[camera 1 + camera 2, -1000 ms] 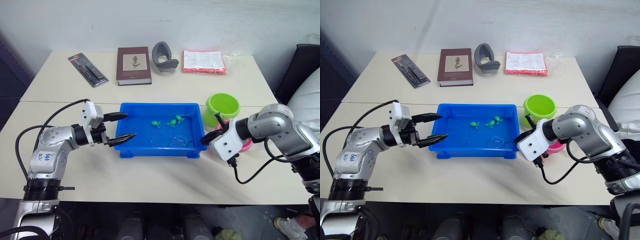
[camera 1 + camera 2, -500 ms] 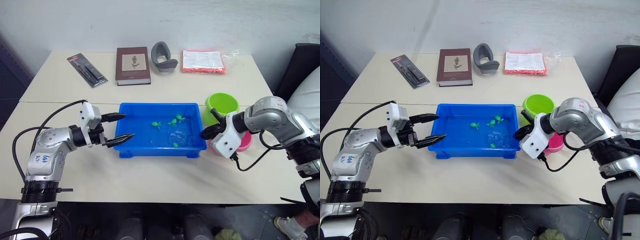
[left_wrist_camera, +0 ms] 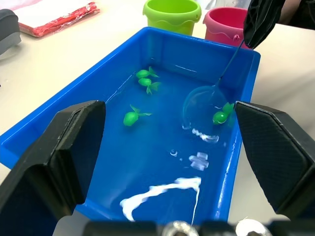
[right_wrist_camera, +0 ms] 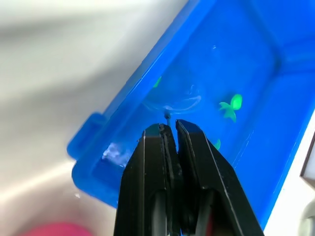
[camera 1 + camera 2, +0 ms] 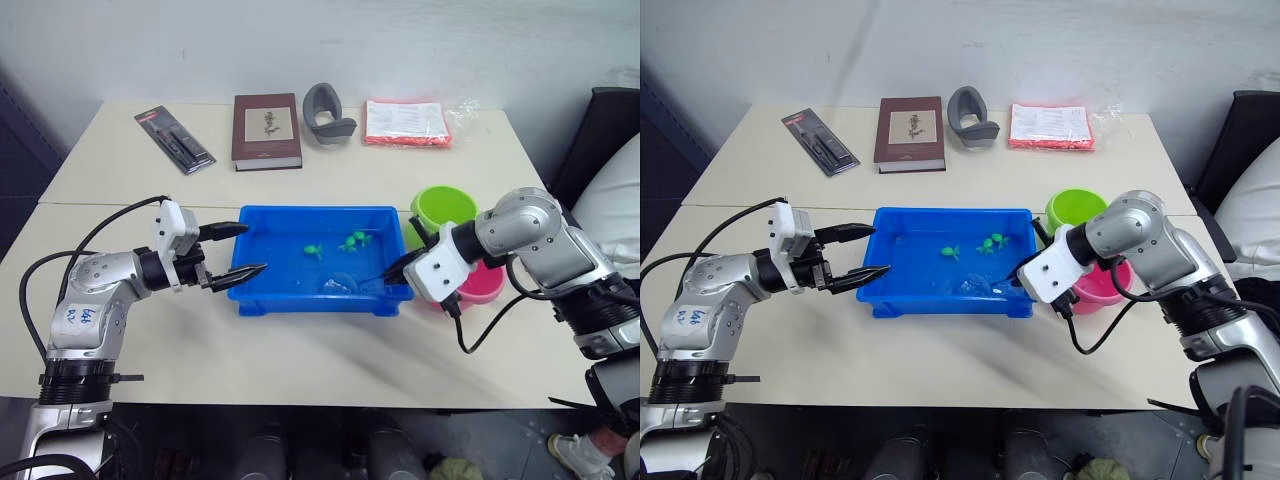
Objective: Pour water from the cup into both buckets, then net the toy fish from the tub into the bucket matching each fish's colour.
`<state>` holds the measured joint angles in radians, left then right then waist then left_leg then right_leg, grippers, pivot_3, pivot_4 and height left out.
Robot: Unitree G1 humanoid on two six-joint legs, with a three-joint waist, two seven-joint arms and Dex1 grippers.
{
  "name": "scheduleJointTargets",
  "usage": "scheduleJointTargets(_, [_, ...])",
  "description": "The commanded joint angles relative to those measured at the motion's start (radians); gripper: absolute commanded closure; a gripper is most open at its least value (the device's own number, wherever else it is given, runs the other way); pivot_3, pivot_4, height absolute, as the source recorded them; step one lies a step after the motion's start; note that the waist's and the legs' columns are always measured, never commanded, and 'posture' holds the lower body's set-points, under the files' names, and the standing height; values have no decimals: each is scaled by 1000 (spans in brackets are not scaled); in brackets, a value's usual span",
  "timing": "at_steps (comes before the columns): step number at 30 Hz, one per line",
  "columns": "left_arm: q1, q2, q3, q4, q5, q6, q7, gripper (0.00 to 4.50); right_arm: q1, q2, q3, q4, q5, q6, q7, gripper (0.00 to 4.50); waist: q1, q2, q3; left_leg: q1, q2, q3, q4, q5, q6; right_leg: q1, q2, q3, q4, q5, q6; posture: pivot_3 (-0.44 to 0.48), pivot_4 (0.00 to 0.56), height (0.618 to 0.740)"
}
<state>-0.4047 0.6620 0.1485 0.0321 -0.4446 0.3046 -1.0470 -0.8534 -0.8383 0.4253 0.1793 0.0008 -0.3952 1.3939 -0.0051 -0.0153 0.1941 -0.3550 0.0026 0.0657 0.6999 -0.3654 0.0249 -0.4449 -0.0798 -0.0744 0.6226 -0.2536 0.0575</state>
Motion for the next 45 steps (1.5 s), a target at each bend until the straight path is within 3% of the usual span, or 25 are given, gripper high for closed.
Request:
scheduleJointTargets(1, [8,18,26,-33,-15,-9,1,11,3,1,-76,-40,75,90,6,4500,0,0,0,0,0,0,0,0,0,0,0,0,0,0,0,0,150,740])
scheduleJointTargets(23, [2,25,19,-26,-16,-6,-8,11,247,6,-363,-165,264,448,-141,4500,3,0,0,0,0,0,0,0,0,0,0,0,-1,0,0,0,150,740])
scheduleJointTargets(36, [-123,-31,11,-41,-62,45,34,11,416,-30,-637,-404,543,908,-306,4500,8,0,0,-1,-1,-1,0,0,0,0,-1,0,-1,0,0,0,150,740])
scheduleJointTargets(41, [-171,-60,0,-38,-81,77,39,11,364,-53,-720,-336,566,992,-396,4500,4,0,0,0,-1,0,-1,0,0,0,0,0,-1,0,0,0,150,740])
scheduleJointTargets(45, [-199,-79,-1,-11,-75,85,53,11,341,-87,-709,-248,464,906,-441,4500,5,0,0,0,-1,0,0,0,0,0,0,0,-1,0,0,0,150,740])
